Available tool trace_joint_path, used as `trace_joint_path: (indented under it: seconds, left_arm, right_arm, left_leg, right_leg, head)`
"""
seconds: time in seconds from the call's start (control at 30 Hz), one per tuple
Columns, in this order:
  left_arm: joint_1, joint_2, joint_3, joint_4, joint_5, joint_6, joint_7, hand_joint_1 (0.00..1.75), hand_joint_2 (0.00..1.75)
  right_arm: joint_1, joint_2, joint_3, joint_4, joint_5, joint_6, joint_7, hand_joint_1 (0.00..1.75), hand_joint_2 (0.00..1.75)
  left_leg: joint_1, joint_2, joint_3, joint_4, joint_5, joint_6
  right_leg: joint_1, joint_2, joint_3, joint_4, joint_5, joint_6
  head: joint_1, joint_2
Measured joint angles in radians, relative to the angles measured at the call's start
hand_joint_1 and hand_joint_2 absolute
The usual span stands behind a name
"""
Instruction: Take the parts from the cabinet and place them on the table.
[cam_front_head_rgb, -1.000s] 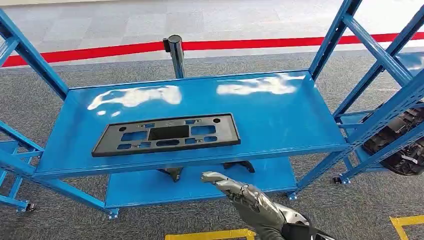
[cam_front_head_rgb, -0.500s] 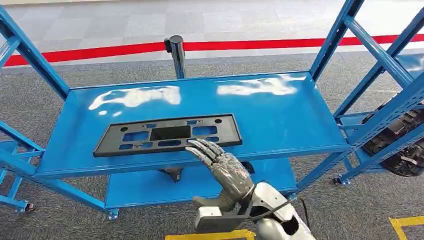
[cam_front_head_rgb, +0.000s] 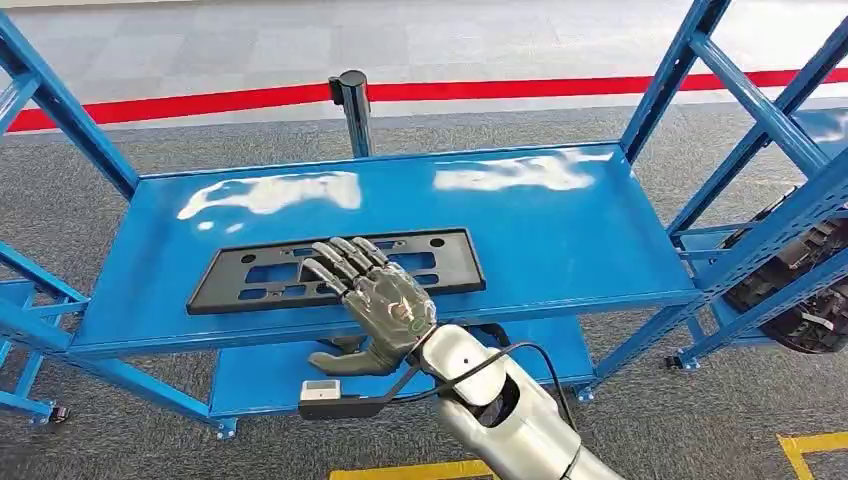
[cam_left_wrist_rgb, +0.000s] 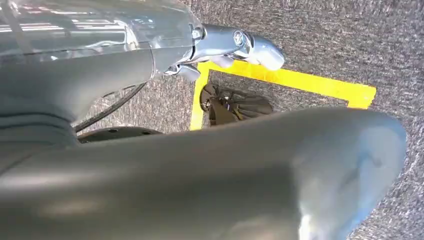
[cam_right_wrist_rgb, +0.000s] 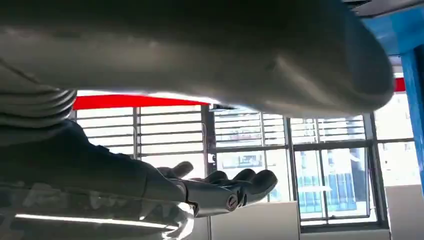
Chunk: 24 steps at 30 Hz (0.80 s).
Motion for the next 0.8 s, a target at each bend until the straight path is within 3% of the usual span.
trace_joint_path:
  seconds: [0.43, 0.47, 0.8]
  left_arm:
    - [0.000, 0.000, -0.018, 0.000, -0.015, 0.001, -0.005, 0.00, 0.00]
    - [0.000, 0.000, -0.019, 0.000, -0.018, 0.001, -0.005, 0.00, 0.00]
    - [0.001, 0.000, -0.047, 0.000, -0.066, 0.000, -0.006, 0.00, 0.00]
  right_arm:
    - [-0.026, 0.047, 0.029, 0.076, 0.062, 0.005, 0.023, 0.00, 0.00]
    - [-0.027, 0.049, 0.030, 0.087, 0.062, 0.005, 0.023, 0.00, 1.75]
    - [-0.083, 0.080, 0.018, 0.284, 0.174, -0.021, 0.093, 0.00, 1.75]
  left_leg:
    - [0.000, 0.000, 0.000, 0.000, 0.000, 0.000]
    - [0.000, 0.000, 0.000, 0.000, 0.000, 0.000]
    - [0.000, 0.000, 0.000, 0.000, 0.000, 0.000]
  right_leg:
    - [0.000, 0.000, 0.000, -0.001, 0.000, 0.000]
    - [0.000, 0.000, 0.000, -0.001, 0.000, 0.000]
    - [0.000, 0.000, 0.000, -0.001, 0.000, 0.000]
  head:
    - [0.000, 0.000]
    - [0.000, 0.000]
    - [0.000, 0.000]
